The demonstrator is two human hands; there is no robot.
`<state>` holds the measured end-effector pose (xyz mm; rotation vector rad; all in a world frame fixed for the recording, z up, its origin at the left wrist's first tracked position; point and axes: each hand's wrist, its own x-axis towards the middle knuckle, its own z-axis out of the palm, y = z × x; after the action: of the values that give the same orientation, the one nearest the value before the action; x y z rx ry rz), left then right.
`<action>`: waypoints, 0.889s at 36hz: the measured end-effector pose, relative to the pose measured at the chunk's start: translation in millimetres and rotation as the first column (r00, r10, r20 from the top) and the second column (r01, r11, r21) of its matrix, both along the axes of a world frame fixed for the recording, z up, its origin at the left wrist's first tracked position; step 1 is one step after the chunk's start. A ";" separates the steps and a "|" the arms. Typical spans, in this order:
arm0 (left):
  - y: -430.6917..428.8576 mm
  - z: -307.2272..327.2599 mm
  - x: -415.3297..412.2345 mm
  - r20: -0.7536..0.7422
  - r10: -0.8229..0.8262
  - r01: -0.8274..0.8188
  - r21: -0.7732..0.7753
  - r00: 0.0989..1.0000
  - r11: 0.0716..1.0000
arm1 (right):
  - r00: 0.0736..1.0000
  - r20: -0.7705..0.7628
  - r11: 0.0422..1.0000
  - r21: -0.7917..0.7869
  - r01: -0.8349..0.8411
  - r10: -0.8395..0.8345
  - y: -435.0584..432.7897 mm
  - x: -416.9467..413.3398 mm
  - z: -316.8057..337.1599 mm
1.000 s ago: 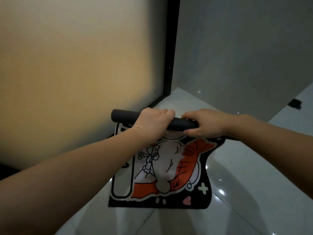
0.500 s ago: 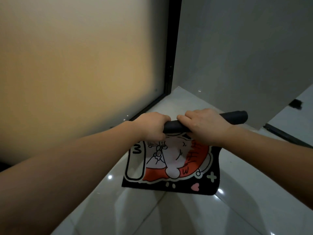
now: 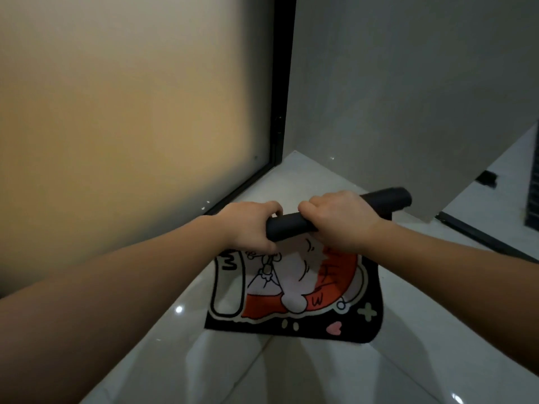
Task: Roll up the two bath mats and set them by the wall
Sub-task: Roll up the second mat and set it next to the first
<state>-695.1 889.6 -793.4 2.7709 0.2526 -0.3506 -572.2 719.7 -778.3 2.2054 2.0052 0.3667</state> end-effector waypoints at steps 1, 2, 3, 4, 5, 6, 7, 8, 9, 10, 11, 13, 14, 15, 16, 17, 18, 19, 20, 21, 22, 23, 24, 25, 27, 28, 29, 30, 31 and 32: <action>0.0 -0.1 -0.7 -0.025 0.012 -0.014 -0.068 1.000 0.998 | 0.999 0.027 0.998 0.043 -0.037 0.035 -1.6 -0.8 -0.4; -0.6 -0.8 -1.1 -0.025 0.021 -0.023 -0.104 0.999 0.994 | 0.998 0.033 0.996 0.074 -0.055 0.053 -2.6 -1.5 -0.5; -1.5 -1.6 -1.5 -0.010 0.028 -0.029 -0.097 1.000 0.995 | 0.998 0.029 0.995 0.080 -0.055 0.053 -2.7 -2.4 -0.5; -2.5 -2.2 -1.7 0.013 0.035 -0.034 -0.054 0.999 0.998 | 0.999 0.020 0.997 0.061 -0.040 0.039 -1.8 -3.6 -0.3; -3.4 -2.4 -2.3 0.043 0.037 -0.038 0.010 0.998 0.999 | 1.000 0.007 1.000 0.022 -0.011 0.011 -0.1 -4.2 0.4; -4.3 -2.8 -2.9 0.081 0.032 -0.039 0.085 0.996 0.996 | 1.000 -0.017 0.999 -0.031 0.025 -0.025 2.4 -4.1 1.7; -5.2 -3.5 -3.4 0.127 0.014 -0.036 0.168 0.992 0.985 | 0.996 -0.055 0.993 -0.099 0.059 -0.065 4.9 -3.2 3.8; -6.4 -4.6 -4.0 0.176 -0.014 -0.030 0.249 0.984 0.968 | 0.988 -0.106 0.980 -0.178 0.089 -0.109 7.0 -1.8 6.5; -7.8 -6.0 -4.6 0.222 -0.046 -0.027 0.316 0.974 0.948 | 0.974 -0.161 0.960 -0.255 0.113 -0.158 8.6 0.3 9.0; -9.1 -7.4 -5.3 0.260 -0.074 -0.027 0.364 0.963 0.931 | 0.954 -0.216 0.939 -0.318 0.130 -0.206 9.3 3.0 11.3; -10.2 -8.6 -5.8 0.292 -0.094 -0.029 0.391 0.952 0.920 | 0.927 -0.275 0.920 -0.365 0.145 -0.255 8.7 5.8 13.2; -11.2 -9.8 -6.5 0.342 -0.112 -0.040 0.408 0.933 0.912 | 0.846 -0.402 0.887 -0.432 0.163 -0.352 6.3 9.7 15.3; -11.1 -9.6 -6.5 0.359 -0.113 -0.047 0.409 0.926 0.912 | 0.799 -0.459 0.876 -0.451 0.168 -0.389 5.3 10.4 15.1; -10.8 -9.0 -6.9 0.371 -0.113 -0.053 0.407 0.922 0.912 | 0.762 -0.498 0.872 -0.456 0.175 -0.414 4.8 10.5 14.2; -10.4 -8.8 -6.9 0.375 -0.114 -0.052 0.404 0.920 0.913 | 0.745 -0.517 0.875 -0.448 0.186 -0.422 4.8 10.2 13.0; -9.9 -9.0 -6.9 0.371 -0.117 -0.045 0.399 0.921 0.916 | 0.750 -0.514 0.882 -0.429 0.195 -0.416 4.9 9.6 11.9; -9.2 -9.2 -6.9 0.361 -0.119 -0.034 0.390 0.925 0.920 | 0.776 -0.490 0.892 -0.403 0.203 -0.398 4.9 8.8 10.5; -8.3 -9.4 -6.6 0.345 -0.119 -0.020 0.376 0.931 0.927 | 0.818 -0.442 0.906 -0.369 0.208 -0.368 4.6 7.8 9.0; -6.9 -9.7 -6.0 0.320 -0.116 -0.005 0.352 0.940 0.936 | 0.872 -0.370 0.924 -0.323 0.203 -0.321 3.9 6.7 8.0; -5.4 -9.9 -5.1 0.282 -0.108 0.016 0.311 0.953 0.950 | 0.927 -0.277 0.947 -0.265 0.180 -0.254 3.2 5.9 7.0; -3.9 -9.9 -4.6 0.226 -0.098 0.041 0.247 0.969 0.968 | 0.968 -0.181 0.970 -0.201 0.135 -0.172 2.4 5.3 5.9; -3.0 -9.9 -4.1 0.163 -0.089 0.063 0.160 0.983 0.985 | 0.991 -0.104 0.987 -0.139 0.074 -0.089 1.0 4.8 5.0; -2.9 -10.0 -4.1 0.113 -0.077 0.071 0.060 0.991 0.996 | 0.998 -0.052 0.996 -0.092 0.014 -0.019 -0.1 4.3 4.4; -3.1 -9.8 -4.6 0.084 -0.059 0.063 -0.042 0.995 0.997 | 0.999 -0.021 0.998 -0.053 -0.035 0.034 -1.2 3.8 4.3; -3.1 -9.6 -5.1 0.076 -0.012 0.026 -0.184 0.997 0.983 | 0.996 0.009 0.996 -0.003 -0.085 0.085 -3.0 3.3 4.3; -3.4 -9.4 -5.1 0.078 0.008 0.009 -0.208 0.997 0.978 | 0.996 0.017 0.996 0.005 -0.090 0.090 -3.9 3.2 3.7; -3.9 -9.2 -4.5 0.078 0.022 -0.005 -0.206 0.997 0.978 | 0.996 0.023 0.996 0.004 -0.085 0.085 -4.6 3.4 2.9; -4.7 -9.1 -3.9 0.078 0.030 -0.015 -0.186 0.997 0.982 | 0.997 0.026 0.997 -0.008 -0.075 0.075 -4.7 3.6 2.4; -6.1 -9.1 -3.2 0.082 0.034 -0.022 -0.144 0.996 0.989 | 0.998 0.026 0.998 -0.030 -0.059 0.060 -4.2 3.9 2.3; -7.9 -9.5 -2.9 0.100 0.032 -0.024 -0.083 0.995 0.996 | 0.999 0.016 0.998 -0.061 -0.035 0.036 -3.4 4.1 3.1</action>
<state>-698.0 881.7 -802.9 2.6925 0.2461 -0.2082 -568.1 716.3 -775.2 2.1263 2.0210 0.3233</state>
